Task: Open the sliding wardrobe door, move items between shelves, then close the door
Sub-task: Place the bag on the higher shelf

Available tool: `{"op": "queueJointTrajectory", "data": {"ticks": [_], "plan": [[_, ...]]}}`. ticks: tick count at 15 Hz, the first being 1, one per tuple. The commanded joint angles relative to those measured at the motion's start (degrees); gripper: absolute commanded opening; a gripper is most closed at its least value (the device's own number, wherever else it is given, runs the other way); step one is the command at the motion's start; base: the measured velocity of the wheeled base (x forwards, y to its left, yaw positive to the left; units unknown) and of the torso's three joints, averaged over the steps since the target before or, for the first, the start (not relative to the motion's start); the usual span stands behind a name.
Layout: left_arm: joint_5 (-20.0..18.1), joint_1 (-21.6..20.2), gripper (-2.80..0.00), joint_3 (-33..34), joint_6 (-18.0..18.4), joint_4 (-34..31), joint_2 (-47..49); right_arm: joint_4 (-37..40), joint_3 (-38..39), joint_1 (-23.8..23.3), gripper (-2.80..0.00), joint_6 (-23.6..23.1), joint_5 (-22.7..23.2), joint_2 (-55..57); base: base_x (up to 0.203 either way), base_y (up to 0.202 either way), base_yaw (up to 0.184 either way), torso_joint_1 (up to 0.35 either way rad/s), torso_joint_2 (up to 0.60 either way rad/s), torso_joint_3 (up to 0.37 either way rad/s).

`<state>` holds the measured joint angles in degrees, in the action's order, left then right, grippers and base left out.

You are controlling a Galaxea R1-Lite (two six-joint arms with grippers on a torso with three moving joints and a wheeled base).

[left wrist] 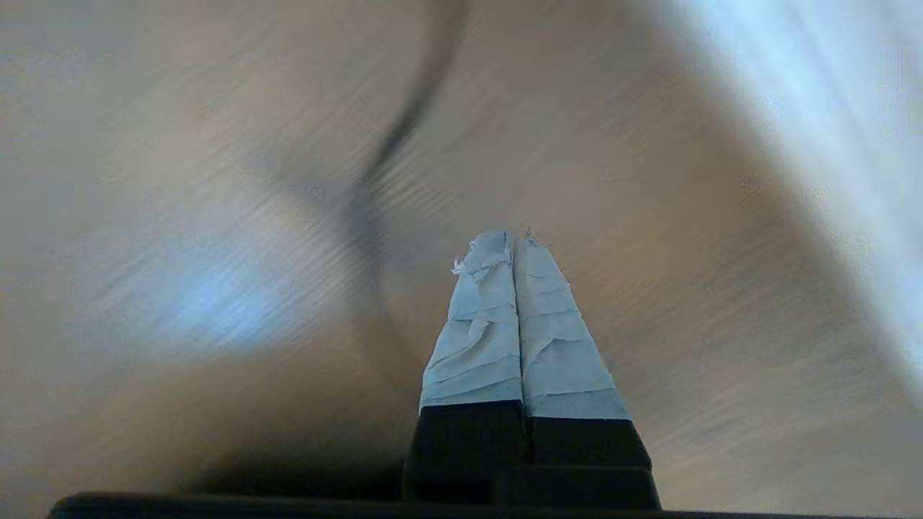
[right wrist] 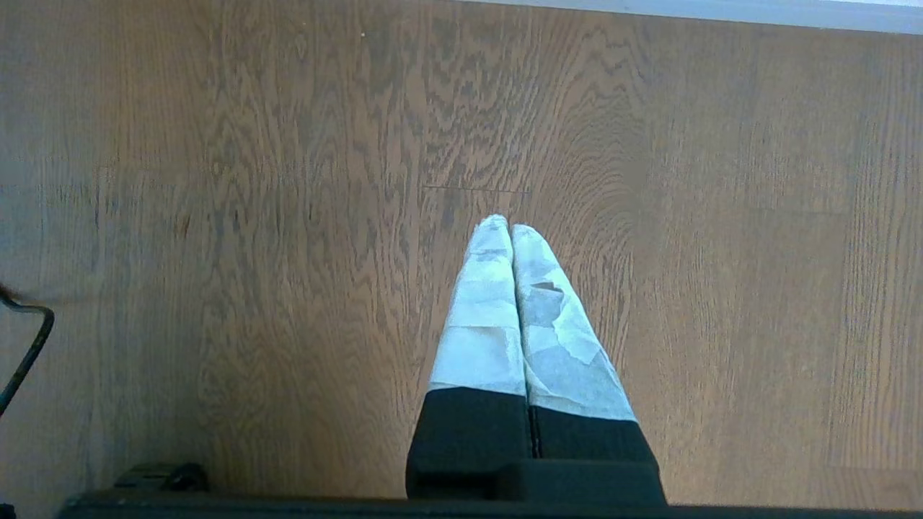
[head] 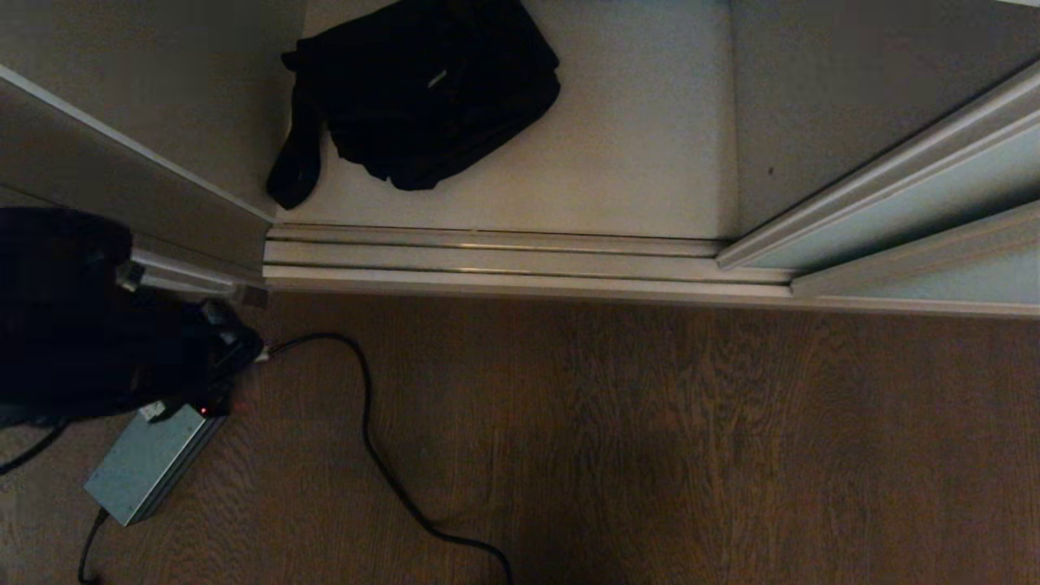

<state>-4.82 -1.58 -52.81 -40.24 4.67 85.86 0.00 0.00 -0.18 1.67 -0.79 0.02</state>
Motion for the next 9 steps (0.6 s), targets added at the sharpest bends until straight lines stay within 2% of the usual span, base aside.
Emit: {"op": "queueJointTrajectory", "data": {"ticks": [1, 3, 5, 6, 8, 9], "plan": [[-2.51, -0.35, -2.8, -8.95, -2.39, 4.09, 10.04, 0.0, 0.0, 0.01, -2.8, 0.0, 0.0, -0.02, 0.0, 0.0, 0.0, 0.0, 0.0, 0.0], [-5.08, -0.62, -2.8, -15.49, -6.17, 6.79, 14.78, 0.0, 0.08, 0.01, -2.8, 0.0, 0.0, -0.02, 0.0, 0.0, 0.0, 0.0, 0.0, 0.0], [-7.34, -0.9, -2.8, -21.58, -7.89, 7.52, 18.53, 0.0, 0.0, 0.01, -2.8, 0.0, 0.0, -0.02, 0.0, 0.0, 0.0, 0.0, 0.0, 0.0], [-8.11, -0.94, 0.0, -24.18, -8.19, 7.67, 20.73, 0.0, 0.01, 0.01, -2.8, 0.0, 0.0, -0.02, 0.0, 0.0, 0.0, 0.0, 0.0, 0.0], [-9.14, -0.93, 0.0, -28.68, -9.18, 8.17, 24.33, 0.0, 0.01, 0.01, -2.8, 0.0, 0.0, -0.02, 0.0, 0.0, 0.0, 0.0, 0.0, 0.0], [-11.23, -0.89, 0.0, -30.81, -10.38, 9.56, 25.72, 0.0, 0.04, 0.01, -2.8, 0.0, 0.0, -0.02, 0.0, 0.0, 0.0, 0.0, 0.0, 0.0]]}}
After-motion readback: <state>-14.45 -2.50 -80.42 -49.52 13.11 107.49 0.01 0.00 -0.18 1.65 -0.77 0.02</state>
